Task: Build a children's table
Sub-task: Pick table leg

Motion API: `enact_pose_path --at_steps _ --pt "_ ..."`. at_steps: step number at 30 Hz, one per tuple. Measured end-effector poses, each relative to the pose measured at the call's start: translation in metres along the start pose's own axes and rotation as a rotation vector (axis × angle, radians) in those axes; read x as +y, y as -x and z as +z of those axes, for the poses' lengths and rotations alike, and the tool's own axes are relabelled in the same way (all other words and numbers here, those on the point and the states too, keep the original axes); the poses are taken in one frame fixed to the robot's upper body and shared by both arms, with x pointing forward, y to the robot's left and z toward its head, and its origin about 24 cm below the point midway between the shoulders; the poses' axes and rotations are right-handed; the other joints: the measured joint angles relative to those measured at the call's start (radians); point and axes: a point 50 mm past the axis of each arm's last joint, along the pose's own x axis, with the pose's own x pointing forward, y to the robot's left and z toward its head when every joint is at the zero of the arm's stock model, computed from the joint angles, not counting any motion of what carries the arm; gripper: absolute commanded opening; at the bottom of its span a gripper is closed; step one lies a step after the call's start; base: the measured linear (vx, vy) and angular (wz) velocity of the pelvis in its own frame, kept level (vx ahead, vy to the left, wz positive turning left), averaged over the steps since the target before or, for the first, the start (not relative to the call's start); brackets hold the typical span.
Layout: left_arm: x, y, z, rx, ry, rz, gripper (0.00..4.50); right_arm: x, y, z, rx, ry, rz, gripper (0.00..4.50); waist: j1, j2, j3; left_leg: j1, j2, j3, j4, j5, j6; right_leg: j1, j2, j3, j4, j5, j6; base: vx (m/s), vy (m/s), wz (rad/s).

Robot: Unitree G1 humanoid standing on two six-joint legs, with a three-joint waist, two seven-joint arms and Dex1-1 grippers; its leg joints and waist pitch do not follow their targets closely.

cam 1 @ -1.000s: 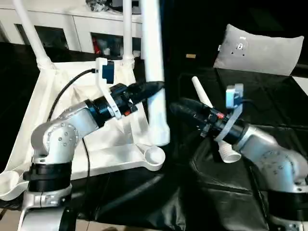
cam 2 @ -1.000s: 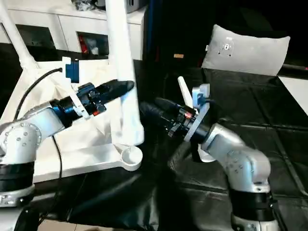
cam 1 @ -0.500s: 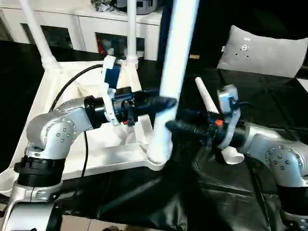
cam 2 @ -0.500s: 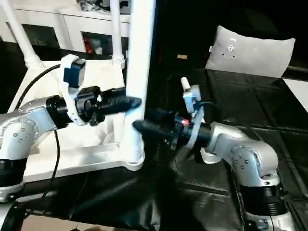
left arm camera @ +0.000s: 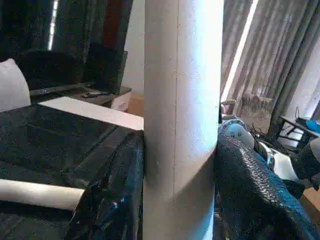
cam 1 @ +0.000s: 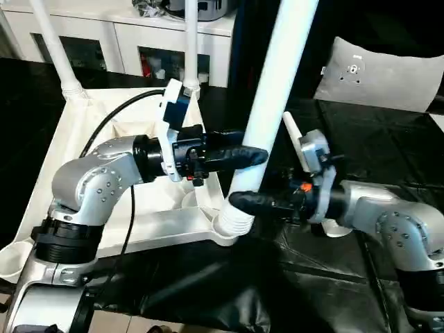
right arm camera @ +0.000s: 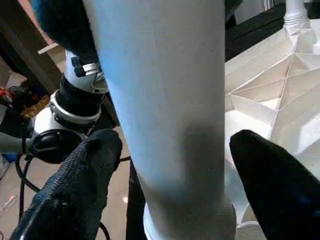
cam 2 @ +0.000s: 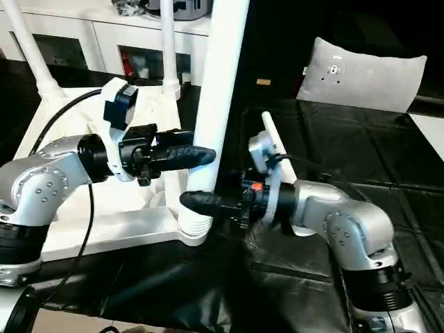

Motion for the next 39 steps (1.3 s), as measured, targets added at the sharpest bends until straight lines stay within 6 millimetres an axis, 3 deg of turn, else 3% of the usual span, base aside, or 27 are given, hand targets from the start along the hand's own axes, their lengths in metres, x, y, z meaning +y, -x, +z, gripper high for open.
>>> enact_pose_path --at_steps 7,9,11,14,15,32,34,39 --pt "0.000 -0.005 0.002 0.018 -0.033 -0.021 1.85 0.001 -0.002 -0.002 0.011 0.000 0.019 3.00 0.000 0.000 0.000 0.000 0.000 0.000 0.000 0.001 0.002 0.000 0.000 0.000 0.000 0.000 0.000 0.000 0.000 0.00" --pt "0.000 -0.006 0.002 0.019 -0.037 -0.026 1.85 0.000 -0.002 -0.002 0.012 -0.001 0.014 3.00 0.000 0.000 0.000 0.000 0.000 0.000 0.000 0.001 0.002 0.000 0.000 0.000 0.000 0.000 0.000 0.000 0.000 0.00" --pt "0.001 -0.007 0.001 0.021 -0.039 -0.021 1.85 -0.002 -0.001 -0.003 0.014 -0.002 0.007 2.67 0.000 0.000 0.000 0.000 0.000 0.001 0.000 0.001 0.002 0.000 0.000 0.000 0.000 0.000 -0.001 0.000 0.000 0.00" --pt "0.001 -0.007 0.000 0.029 -0.040 -0.022 1.85 -0.004 -0.001 -0.004 0.017 -0.008 -0.001 2.60 0.000 0.000 0.000 0.000 0.000 0.001 0.000 0.001 0.002 0.000 0.000 0.000 0.000 0.000 -0.001 0.000 0.000 0.00" --pt "0.001 -0.007 0.000 0.030 -0.039 -0.022 1.85 -0.004 -0.002 -0.004 0.019 -0.008 0.001 2.35 0.000 0.000 0.000 0.000 0.000 0.001 0.000 0.001 0.002 0.000 0.000 0.000 0.000 0.000 -0.001 0.000 0.000 0.00" --pt "0.004 -0.007 -0.002 0.031 -0.015 0.020 1.85 -0.004 -0.007 -0.004 0.020 0.016 -0.006 1.98 0.000 0.000 0.000 0.000 0.000 0.001 0.000 0.001 0.002 0.000 0.000 0.000 0.001 0.000 -0.001 0.000 0.000 0.00" --pt "0.004 -0.008 -0.003 0.036 -0.007 0.019 2.41 -0.004 -0.007 -0.007 0.019 0.016 -0.007 1.97 0.000 0.000 0.000 0.000 0.000 0.001 0.000 0.001 0.002 0.000 0.000 0.000 0.001 0.000 -0.001 0.000 0.000 0.00" --pt "0.004 -0.010 -0.007 0.070 0.002 0.019 2.55 -0.004 -0.008 -0.012 0.035 0.010 -0.011 1.95 0.000 0.000 0.000 0.000 0.000 0.001 0.000 0.001 0.002 0.000 -0.001 0.000 0.001 0.001 -0.001 0.000 0.000 0.00"
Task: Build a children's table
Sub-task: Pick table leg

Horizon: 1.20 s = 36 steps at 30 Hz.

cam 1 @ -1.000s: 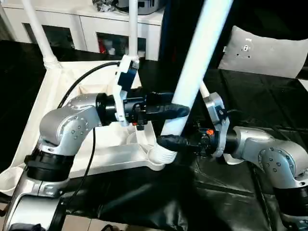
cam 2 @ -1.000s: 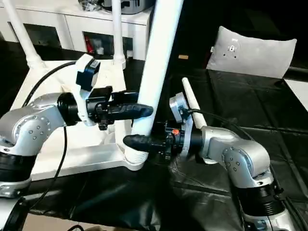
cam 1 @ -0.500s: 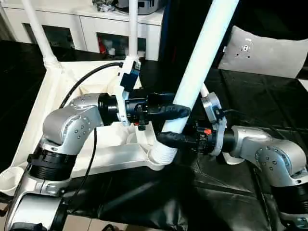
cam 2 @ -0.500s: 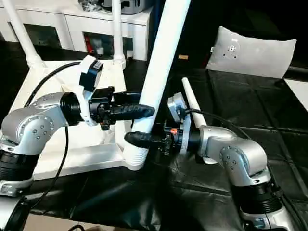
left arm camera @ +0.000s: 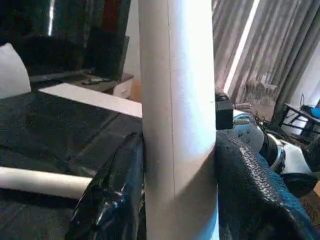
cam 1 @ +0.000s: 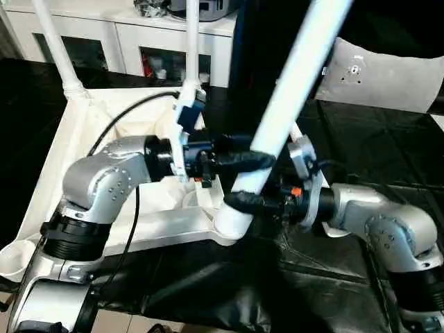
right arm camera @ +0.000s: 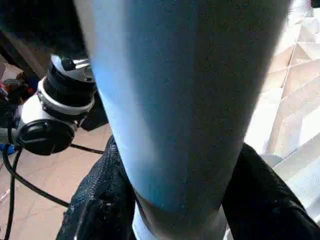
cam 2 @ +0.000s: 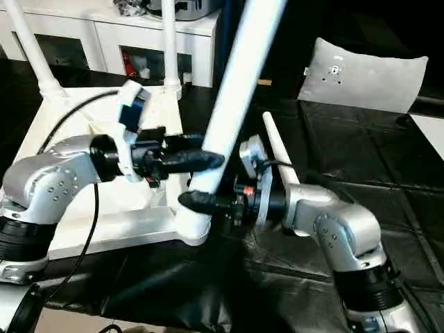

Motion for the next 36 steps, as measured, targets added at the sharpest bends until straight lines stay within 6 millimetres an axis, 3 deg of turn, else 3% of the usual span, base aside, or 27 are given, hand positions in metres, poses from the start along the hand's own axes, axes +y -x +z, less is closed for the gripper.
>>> enact_pose_path --at_steps 22,30,33,36 --pt "-0.001 0.010 -0.008 0.100 0.018 -0.025 2.55 0.003 -0.011 -0.019 0.014 -0.006 -0.031 1.93 -0.002 0.004 0.000 0.000 0.000 0.000 0.000 0.000 0.000 0.000 0.000 0.000 0.000 0.000 0.000 0.000 0.000 0.00" --pt "-0.009 0.021 -0.042 -0.075 0.235 -0.002 2.54 0.010 -0.009 -0.034 0.057 -0.006 -0.057 1.90 0.000 0.012 -0.001 0.000 0.000 0.000 0.000 0.000 0.000 0.000 -0.001 -0.001 0.000 0.000 0.000 0.000 0.000 0.00" --pt "-0.015 0.020 -0.049 -0.109 0.248 0.010 2.95 0.013 -0.007 -0.036 0.075 0.005 -0.063 1.89 0.000 0.012 -0.001 0.000 0.000 0.000 0.000 0.000 0.000 0.001 -0.001 0.000 0.000 0.000 0.000 0.000 0.000 0.00" --pt "-0.022 0.021 -0.056 -0.103 0.244 0.015 3.08 0.016 -0.005 -0.042 0.094 -0.001 -0.073 1.89 -0.003 0.014 -0.002 0.001 0.000 0.001 0.000 0.000 0.000 0.001 -0.001 0.000 0.000 0.000 0.000 0.000 0.000 0.00"
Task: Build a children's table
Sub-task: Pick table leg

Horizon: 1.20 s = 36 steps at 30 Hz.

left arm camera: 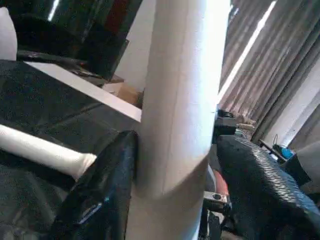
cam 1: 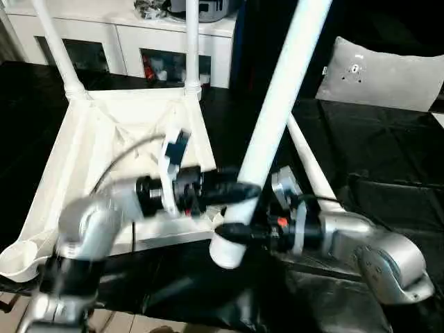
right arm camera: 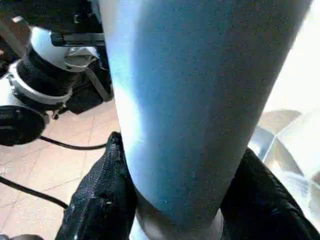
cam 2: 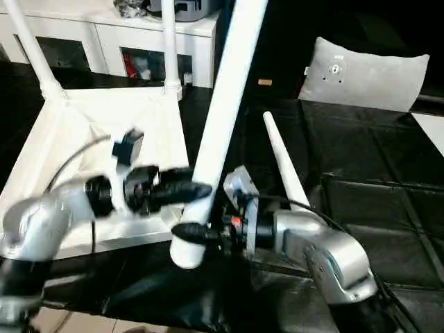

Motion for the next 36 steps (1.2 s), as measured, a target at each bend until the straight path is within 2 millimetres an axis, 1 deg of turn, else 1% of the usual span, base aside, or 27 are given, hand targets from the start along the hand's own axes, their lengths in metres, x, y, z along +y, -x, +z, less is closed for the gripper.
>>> enact_pose_path --at_steps 2,3,4,6,7,11,12,13,14,16,17,19,22,23,25,27,28,31,33,36 --pt "-0.002 0.001 -0.010 0.012 0.019 0.017 3.32 0.002 0.002 -0.008 0.027 -0.022 -0.007 1.89 0.000 0.000 0.000 0.000 0.000 0.000 0.000 0.000 0.000 0.000 0.000 0.000 0.000 0.000 0.000 0.000 0.000 0.00" --pt "-0.002 0.001 -0.014 0.022 0.028 0.025 3.32 0.002 0.003 -0.010 0.031 -0.028 -0.013 1.89 -0.001 0.000 0.000 0.000 0.000 0.000 0.000 0.000 0.000 0.000 0.000 0.000 0.000 0.000 0.000 0.000 0.000 0.00" --pt "-0.002 0.002 -0.018 0.034 0.036 0.038 3.42 0.002 0.004 -0.009 0.036 -0.023 -0.021 1.89 -0.003 0.000 0.000 0.000 0.000 0.001 0.000 0.000 0.000 0.000 0.000 0.000 0.000 0.000 0.000 0.000 0.000 0.00" --pt "-0.002 0.001 -0.021 0.043 0.036 0.048 3.42 0.003 0.005 -0.007 0.040 -0.009 -0.025 1.89 -0.003 0.000 0.000 0.001 0.000 0.001 0.000 0.000 0.000 0.000 0.000 0.000 0.000 0.000 0.000 0.000 0.000 0.00" --pt "-0.003 0.000 -0.020 0.040 0.031 0.049 3.49 0.004 0.005 -0.007 0.039 -0.006 -0.026 1.89 -0.003 0.000 0.000 0.001 0.000 0.001 0.000 0.000 0.000 0.000 0.000 0.000 0.000 0.000 0.000 0.000 0.000 0.00" --pt "-0.006 -0.003 -0.013 -0.027 0.032 0.016 3.57 0.004 0.005 -0.009 0.026 -0.017 -0.034 1.89 -0.004 0.000 0.000 0.001 0.000 0.001 0.000 0.000 0.000 0.000 0.000 0.001 0.000 0.000 0.000 0.000 0.000 0.00" --pt "-0.007 -0.004 -0.012 -0.063 0.043 0.005 3.79 0.005 0.004 -0.007 -0.002 -0.025 -0.031 1.89 -0.004 0.000 0.000 0.000 0.000 0.001 0.000 0.000 0.000 0.000 0.000 0.001 0.000 0.000 0.000 0.000 0.000 0.00" --pt "-0.008 -0.005 -0.008 -0.121 0.050 -0.008 3.79 0.005 0.002 -0.003 -0.043 -0.033 -0.024 1.89 -0.004 0.000 0.000 0.000 0.000 0.001 0.000 0.000 0.000 0.000 0.000 0.001 0.000 0.000 0.000 0.000 0.000 0.00" --pt "-0.008 -0.006 -0.004 -0.163 0.051 -0.015 3.88 0.006 0.001 -0.001 -0.068 -0.039 -0.021 1.89 -0.004 0.000 0.000 0.000 0.000 0.001 0.000 0.000 0.000 0.000 0.000 0.001 0.000 0.000 0.000 0.000 0.000 0.00" --pt "-0.008 -0.009 0.003 -0.272 0.063 -0.030 3.95 0.005 0.002 0.002 -0.098 -0.044 -0.029 1.89 -0.004 -0.001 0.000 0.000 0.000 0.002 0.000 0.000 0.001 0.000 0.000 0.001 0.000 0.000 0.000 0.000 0.000 0.00" --pt "-0.008 -0.010 0.005 -0.305 0.065 -0.034 4.07 0.005 0.002 0.002 -0.100 -0.045 -0.037 1.89 -0.003 -0.001 0.000 0.000 0.000 0.002 0.000 0.000 0.001 0.000 0.000 0.001 -0.001 0.000 0.000 0.000 0.000 0.00" --pt "-0.007 -0.007 0.013 -0.388 0.065 -0.012 4.25 0.003 0.002 0.004 -0.115 -0.047 -0.053 1.89 -0.003 -0.001 0.000 0.000 0.000 0.002 0.000 0.001 0.001 0.000 0.000 0.001 0.000 0.000 0.000 0.000 0.000 0.00" --pt "-0.001 -0.002 0.026 -0.460 0.032 0.092 4.27 -0.005 -0.002 0.011 -0.172 -0.014 -0.149 1.89 -0.006 0.000 0.000 0.000 0.000 0.002 0.000 0.001 0.001 0.000 0.000 0.000 0.000 0.001 0.001 0.000 0.000 0.00" --pt "0.000 0.001 0.028 -0.462 0.021 0.124 4.27 -0.008 -0.001 0.013 -0.185 0.002 -0.186 1.89 -0.006 0.000 0.000 0.000 0.000 0.002 0.000 0.001 0.001 0.000 0.000 0.001 0.000 0.001 0.001 0.000 0.000 0.00" --pt "0.006 0.007 0.027 -0.416 -0.010 0.218 4.27 -0.016 0.001 0.016 -0.204 0.023 -0.266 1.89 -0.010 -0.001 0.000 0.000 0.000 0.002 0.000 0.001 0.001 0.000 0.000 0.001 0.000 0.001 0.001 0.000 0.000 0.00" --pt "0.013 0.014 0.022 -0.292 -0.068 0.343 4.27 -0.021 0.003 0.019 -0.217 0.047 -0.334 1.89 -0.014 -0.002 0.000 0.000 0.001 0.002 0.000 0.001 0.001 -0.001 0.000 0.001 -0.001 0.001 0.003 0.000 0.000 0.00" --pt "0.018 0.019 0.018 -0.199 -0.102 0.416 4.27 -0.024 0.004 0.021 -0.227 0.059 -0.361 1.89 -0.016 -0.002 0.000 0.000 0.000 0.002 0.000 0.001 0.001 -0.001 0.000 0.001 -0.001 0.001 0.004 0.000 0.000 0.00" --pt "0.027 0.026 0.009 -0.033 -0.169 0.544 4.27 -0.030 0.005 0.021 -0.251 0.074 -0.431 1.89 -0.016 -0.002 0.000 -0.002 0.000 0.002 0.000 0.001 0.001 -0.001 0.000 0.001 -0.002 0.001 0.004 0.000 0.000 0.00" --pt "0.029 0.027 0.006 0.007 -0.188 0.574 4.27 -0.032 0.005 0.021 -0.262 0.079 -0.460 1.89 -0.016 -0.002 0.000 -0.002 0.000 0.002 0.000 0.001 0.001 -0.002 -0.001 0.001 -0.002 0.001 0.004 0.000 0.000 0.00" --pt "0.028 0.036 -0.001 0.170 -0.280 0.627 4.27 -0.038 0.004 0.020 -0.278 0.084 -0.541 1.89 -0.022 -0.001 0.001 -0.002 0.000 0.002 -0.001 0.001 0.001 -0.002 -0.001 0.001 -0.001 0.001 0.004 0.000 0.000 0.00"
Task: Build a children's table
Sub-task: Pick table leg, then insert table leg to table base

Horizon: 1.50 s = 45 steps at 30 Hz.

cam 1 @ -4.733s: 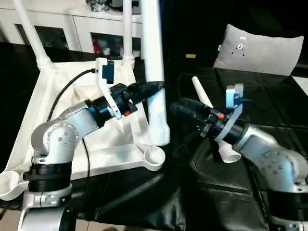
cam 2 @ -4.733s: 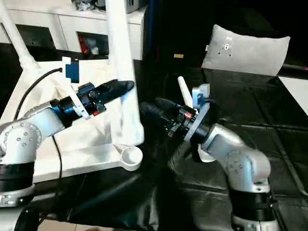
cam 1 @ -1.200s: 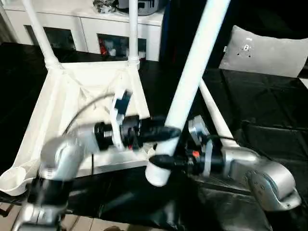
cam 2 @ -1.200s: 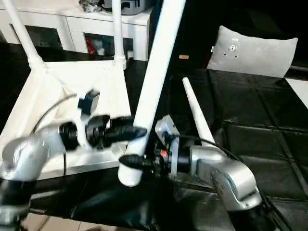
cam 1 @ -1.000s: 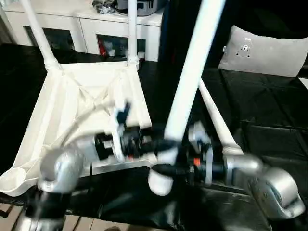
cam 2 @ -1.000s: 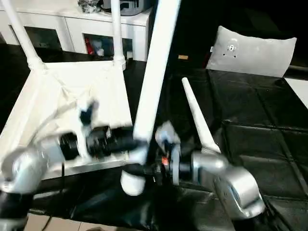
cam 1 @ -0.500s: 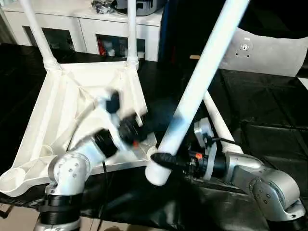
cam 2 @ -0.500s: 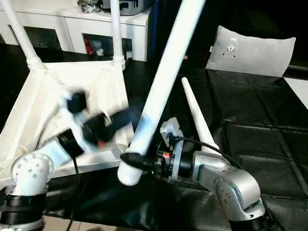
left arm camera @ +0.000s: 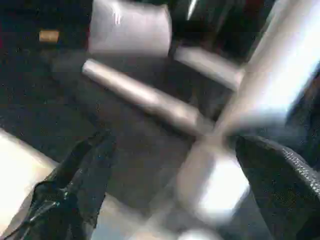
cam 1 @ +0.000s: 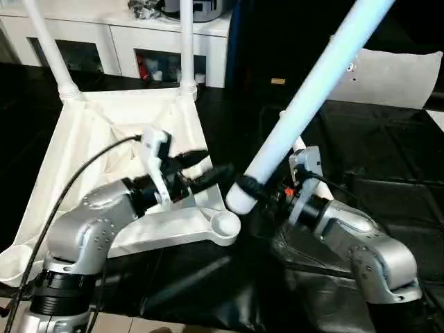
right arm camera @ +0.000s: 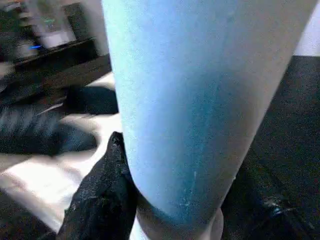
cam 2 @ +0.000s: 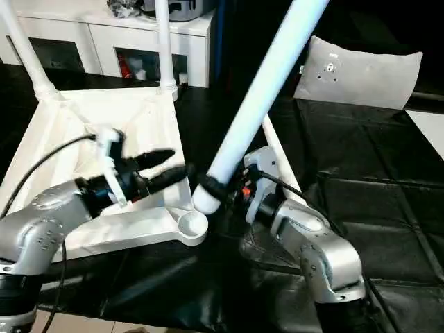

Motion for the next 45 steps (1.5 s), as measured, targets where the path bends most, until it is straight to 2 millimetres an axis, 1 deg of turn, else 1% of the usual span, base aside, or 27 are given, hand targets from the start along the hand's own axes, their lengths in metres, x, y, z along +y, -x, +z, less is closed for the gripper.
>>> enact_pose_path --at_steps 1,4,6,7,10,13,14,15,18,20,21,23,24,26,27,29,32,34,38,39,41,43,45 --pt "0.000 0.005 -0.005 0.052 -0.052 0.000 4.27 -0.003 0.000 -0.001 0.003 0.007 -0.039 1.89 -0.004 0.001 0.000 0.000 0.000 0.000 0.000 0.000 0.000 0.000 0.000 0.000 0.000 0.000 0.000 0.000 0.000 0.00" --pt "-0.011 0.013 -0.015 0.134 -0.115 -0.098 4.27 -0.010 0.003 -0.005 0.028 0.026 -0.112 1.89 -0.003 0.001 0.000 0.000 0.000 0.000 -0.001 0.000 0.000 0.000 0.000 0.000 0.000 0.000 0.000 0.000 0.000 0.00" --pt "-0.016 0.016 -0.019 0.174 -0.149 -0.152 3.98 -0.009 0.003 -0.006 0.035 0.025 -0.119 1.89 0.000 0.000 0.000 0.000 0.000 0.000 -0.001 0.000 0.000 0.000 0.000 0.000 0.000 0.000 0.000 0.000 0.000 0.00" --pt "-0.017 0.018 -0.022 0.207 -0.170 -0.174 3.98 -0.009 0.003 -0.007 0.034 0.020 -0.118 1.89 -0.001 0.001 0.000 0.001 0.000 0.000 -0.001 0.000 0.000 0.000 0.000 0.000 0.000 0.000 0.000 0.000 0.000 0.00" --pt "-0.021 0.022 -0.029 0.261 -0.178 -0.219 3.71 -0.009 0.004 -0.010 0.045 0.013 -0.123 1.89 -0.002 0.001 0.000 0.001 0.000 0.001 -0.001 0.000 0.000 0.000 0.000 0.001 0.000 0.000 0.000 0.000 0.000 0.00" --pt "-0.023 0.026 -0.032 0.282 -0.187 -0.246 3.53 -0.008 0.007 -0.016 0.064 0.008 -0.123 1.89 -0.002 0.001 0.000 0.001 0.000 0.001 -0.001 0.000 0.000 0.000 0.000 0.001 0.001 0.000 0.000 0.000 0.000 0.00" --pt "-0.023 0.027 -0.033 0.293 -0.200 -0.246 3.34 -0.008 0.007 -0.017 0.068 0.009 -0.124 1.89 -0.003 0.001 0.001 0.001 0.000 0.001 -0.001 0.000 0.000 0.000 0.000 0.001 0.001 0.000 0.000 0.000 0.000 0.00" --pt "-0.022 0.028 -0.034 0.305 -0.217 -0.242 3.34 -0.008 0.007 -0.017 0.069 0.014 -0.124 1.89 -0.003 0.002 0.001 0.001 0.000 0.001 -0.001 0.000 0.000 0.000 0.000 0.001 0.001 0.000 0.000 0.000 0.000 0.00" --pt "-0.013 0.029 -0.042 0.372 -0.257 -0.215 2.99 -0.007 0.008 -0.016 0.081 0.046 -0.114 1.89 -0.003 0.002 0.000 0.002 0.000 0.001 -0.001 0.000 -0.001 0.000 0.000 0.001 0.001 0.001 0.000 0.000 0.000 0.00" --pt "-0.008 0.032 -0.047 0.418 -0.268 -0.207 2.84 -0.004 0.008 -0.018 0.099 0.076 -0.106 1.89 -0.004 0.002 0.000 0.002 0.000 0.001 -0.001 0.000 -0.001 0.000 0.000 0.001 0.001 0.000 0.000 0.000 0.000 0.00" --pt "-0.008 0.033 -0.047 0.423 -0.268 -0.209 2.84 -0.003 0.008 -0.019 0.104 0.084 -0.108 1.89 -0.004 0.002 0.000 0.002 0.000 0.001 -0.001 0.000 -0.001 0.000 0.000 0.001 0.001 0.000 0.000 0.000 0.000 0.00" --pt "-0.007 0.035 -0.048 0.433 -0.274 -0.207 2.54 -0.002 0.008 -0.021 0.111 0.109 -0.112 1.89 -0.004 0.002 0.000 0.002 0.000 0.001 -0.001 0.000 -0.001 0.000 0.000 0.001 0.000 0.000 0.000 0.000 0.000 0.00" --pt "-0.006 0.035 -0.048 0.435 -0.278 -0.205 2.54 -0.002 0.008 -0.021 0.111 0.116 -0.114 1.89 -0.004 0.002 0.001 0.002 0.000 0.001 -0.001 0.000 -0.001 0.000 0.000 0.001 0.001 0.000 0.000 0.000 0.000 0.00" --pt "-0.004 0.036 -0.050 0.441 -0.282 -0.196 2.33 -0.002 0.008 -0.021 0.105 0.119 -0.108 1.89 -0.004 0.002 0.001 0.002 0.000 0.001 -0.001 0.000 -0.001 0.000 0.000 0.001 0.001 0.000 0.000 0.000 0.000 0.00" --pt "-0.003 0.036 -0.051 0.445 -0.281 -0.192 2.33 -0.001 0.008 -0.021 0.101 0.120 -0.105 1.89 -0.003 0.002 0.001 0.002 0.000 0.001 -0.001 0.000 -0.001 0.000 0.000 0.001 0.001 0.001 0.000 0.000 0.000 0.00" --pt "-0.002 0.037 -0.053 0.453 -0.277 -0.185 2.06 -0.001 0.008 -0.020 0.094 0.116 -0.097 1.89 -0.003 0.002 0.001 0.002 0.000 0.001 -0.001 0.000 -0.001 0.000 0.000 0.001 0.001 0.001 0.000 0.000 0.000 0.00" --pt "-0.002 0.037 -0.053 0.455 -0.279 -0.191 1.87 -0.001 0.009 -0.020 0.090 0.105 -0.084 1.89 -0.003 0.002 0.001 0.002 0.000 0.001 -0.001 0.000 -0.001 0.000 0.000 0.001 0.001 0.001 -0.001 0.000 0.000 0.00" --pt "-0.002 0.038 -0.054 0.460 -0.272 -0.198 1.62 0.000 0.009 -0.020 0.088 0.094 -0.067 1.89 -0.004 0.002 0.001 0.002 0.000 0.001 -0.001 0.000 -0.001 0.000 0.000 0.001 0.001 0.001 -0.001 0.000 0.000 0.00" --pt "-0.003 0.038 -0.059 0.469 -0.251 -0.205 1.37 0.001 0.009 -0.022 0.091 0.087 -0.056 1.89 -0.004 0.002 0.001 0.002 0.000 0.001 -0.001 0.000 0.000 0.000 0.000 0.001 0.001 0.001 -0.001 0.000 0.000 0.00" --pt "-0.003 0.039 -0.060 0.473 -0.244 -0.204 1.37 0.002 0.009 -0.022 0.091 0.087 -0.054 1.89 -0.003 0.002 0.001 0.002 0.000 0.001 -0.001 0.000 0.000 0.000 0.000 0.001 0.001 0.001 -0.001 0.000 0.000 0.00" --pt "-0.002 0.039 -0.063 0.481 -0.234 -0.203 1.09 0.002 0.009 -0.022 0.091 0.086 -0.053 1.89 -0.003 0.002 0.000 0.002 0.000 0.001 -0.001 0.000 0.000 0.000 0.000 0.001 0.001 0.001 -0.001 0.000 0.000 0.00" --pt "-0.001 0.039 -0.063 0.485 -0.239 -0.201 1.01 0.002 0.009 -0.022 0.092 0.085 -0.052 1.89 -0.004 0.002 0.000 0.002 0.000 0.001 -0.001 0.000 0.000 0.000 0.000 0.001 0.001 0.001 -0.001 0.000 0.000 0.00" --pt "0.000 0.039 -0.062 0.489 -0.242 -0.201 0.78 0.002 0.009 -0.023 0.097 0.081 -0.052 1.89 -0.004 0.002 0.000 0.002 0.000 0.001 -0.001 0.000 0.000 0.000 0.000 0.001 0.001 0.001 -0.001 0.000 0.000 0.00"
